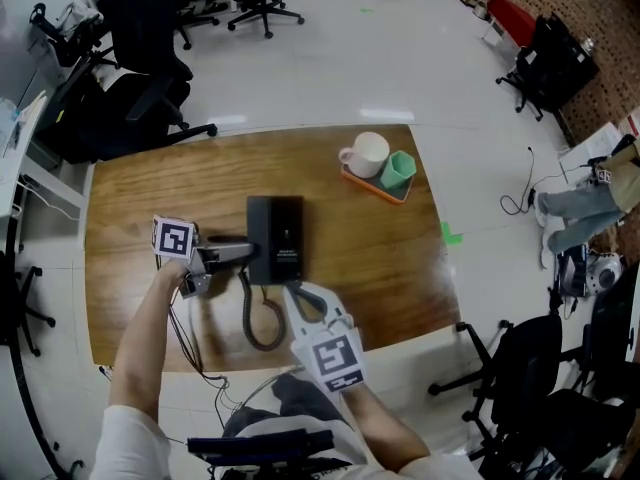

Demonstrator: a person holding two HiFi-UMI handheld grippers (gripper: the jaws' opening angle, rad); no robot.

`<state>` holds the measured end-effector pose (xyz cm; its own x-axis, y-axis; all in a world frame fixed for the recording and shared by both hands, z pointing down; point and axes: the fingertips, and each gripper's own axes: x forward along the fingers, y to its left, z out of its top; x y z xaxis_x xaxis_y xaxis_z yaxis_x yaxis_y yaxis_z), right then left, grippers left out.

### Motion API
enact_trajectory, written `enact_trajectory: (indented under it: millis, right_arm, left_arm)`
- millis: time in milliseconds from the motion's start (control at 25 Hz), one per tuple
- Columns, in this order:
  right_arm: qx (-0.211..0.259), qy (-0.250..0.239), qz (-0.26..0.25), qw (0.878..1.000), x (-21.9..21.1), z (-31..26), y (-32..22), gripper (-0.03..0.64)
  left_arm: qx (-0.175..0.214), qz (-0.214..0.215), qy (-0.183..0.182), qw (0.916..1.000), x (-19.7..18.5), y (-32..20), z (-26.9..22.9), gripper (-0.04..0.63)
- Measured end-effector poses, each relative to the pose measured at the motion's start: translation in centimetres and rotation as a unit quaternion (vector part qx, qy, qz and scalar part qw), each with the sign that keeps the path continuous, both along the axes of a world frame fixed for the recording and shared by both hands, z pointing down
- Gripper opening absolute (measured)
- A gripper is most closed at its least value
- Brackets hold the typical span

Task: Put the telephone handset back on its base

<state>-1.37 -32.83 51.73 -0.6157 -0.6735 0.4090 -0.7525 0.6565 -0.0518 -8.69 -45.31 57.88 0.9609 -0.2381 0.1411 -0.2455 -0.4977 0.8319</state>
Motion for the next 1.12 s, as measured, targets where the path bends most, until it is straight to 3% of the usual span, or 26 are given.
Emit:
enact_trajectory:
  millis: [160,280,440,560,640,840,1120]
  right_arm:
    - [0.003,-0.004,-0.002,1.0,-0.1,-0.4,0.2,0.005]
    - [0.006,-0.015,0.002,1.0,-0.2,-1.2,0.4,0.005]
    - [0.015,-0.021,0.006,1.0,-0.2,-2.1,0.7,0.005]
    - [0.019,-0.034,0.012,0.999,-0.4,-3.0,1.1,0.005]
    - [0.022,-0.039,0.012,0.999,-0.5,-3.6,1.6,0.005]
    - [0.04,-0.036,0.011,0.998,-0.6,-4.9,3.4,0.005]
    - [0.064,-0.048,0.032,0.996,-0.5,-7.5,6.1,0.005]
  left_arm:
    - [0.007,-0.012,-0.002,0.9999,-0.3,0.0,-0.8,0.19]
    - [0.023,-0.023,-0.011,0.9994,-0.8,0.4,-1.4,0.135]
    - [0.018,-0.04,0.006,0.999,-1.7,0.9,-1.4,0.074]
    - [0.057,-0.035,0.007,0.9977,-1.1,1.9,-4.1,0.06]
    - [0.063,-0.04,0.02,0.997,-1.0,2.9,-5.1,0.019]
    - [0.076,-0.031,0.044,0.9956,-0.6,6.0,-7.2,0.017]
    - [0.132,-0.013,0.055,0.9896,0.6,11.7,-10.5,0.002]
